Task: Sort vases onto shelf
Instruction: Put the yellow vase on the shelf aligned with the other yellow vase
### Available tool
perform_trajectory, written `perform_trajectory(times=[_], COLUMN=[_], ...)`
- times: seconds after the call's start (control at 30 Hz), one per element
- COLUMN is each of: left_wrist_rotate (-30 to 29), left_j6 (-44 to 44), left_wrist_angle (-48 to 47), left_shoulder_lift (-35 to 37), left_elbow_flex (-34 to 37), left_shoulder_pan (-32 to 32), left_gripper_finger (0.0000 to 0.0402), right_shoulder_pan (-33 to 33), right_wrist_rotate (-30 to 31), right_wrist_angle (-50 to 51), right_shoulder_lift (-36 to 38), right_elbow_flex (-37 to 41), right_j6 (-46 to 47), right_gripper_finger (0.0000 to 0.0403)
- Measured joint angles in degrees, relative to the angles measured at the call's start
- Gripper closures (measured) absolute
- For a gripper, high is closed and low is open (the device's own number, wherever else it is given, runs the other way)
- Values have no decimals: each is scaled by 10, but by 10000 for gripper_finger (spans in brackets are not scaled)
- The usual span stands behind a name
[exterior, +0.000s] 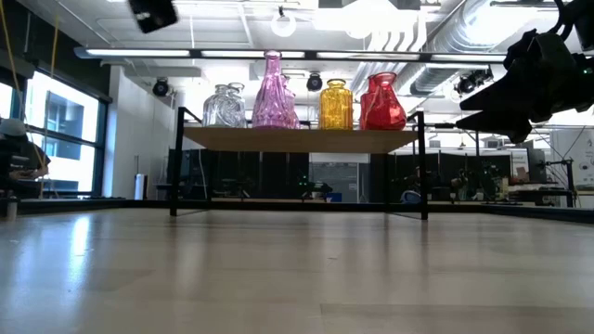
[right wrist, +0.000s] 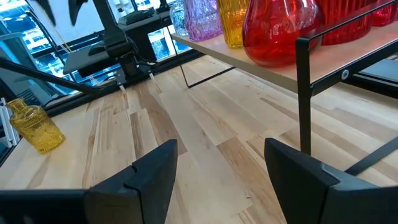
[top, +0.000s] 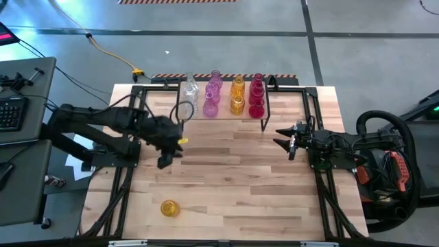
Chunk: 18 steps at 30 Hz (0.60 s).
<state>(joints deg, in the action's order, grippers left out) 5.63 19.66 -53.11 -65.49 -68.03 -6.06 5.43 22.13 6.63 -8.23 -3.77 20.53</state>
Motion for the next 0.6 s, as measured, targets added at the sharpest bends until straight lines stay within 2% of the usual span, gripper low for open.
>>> perform_trajectory(times=[0.17,0.6], left_wrist_rotate=[-14,-54], left_j6=[66,239], left_wrist_angle=[-42,-43], left_shoulder_lift=[0,-36], left_elbow_flex=[0,0], left_shoulder_pan=[-59,-165], left_gripper_finger=[282,282], right_shoulder_pan=[0,0], right_wrist_rotate=[0,0], right_wrist_angle=[0,1], right_shoulder_lift=[0,-1], right_elbow_flex=[0,0], right_j6=[0,0], right_gripper_finger=[176,176])
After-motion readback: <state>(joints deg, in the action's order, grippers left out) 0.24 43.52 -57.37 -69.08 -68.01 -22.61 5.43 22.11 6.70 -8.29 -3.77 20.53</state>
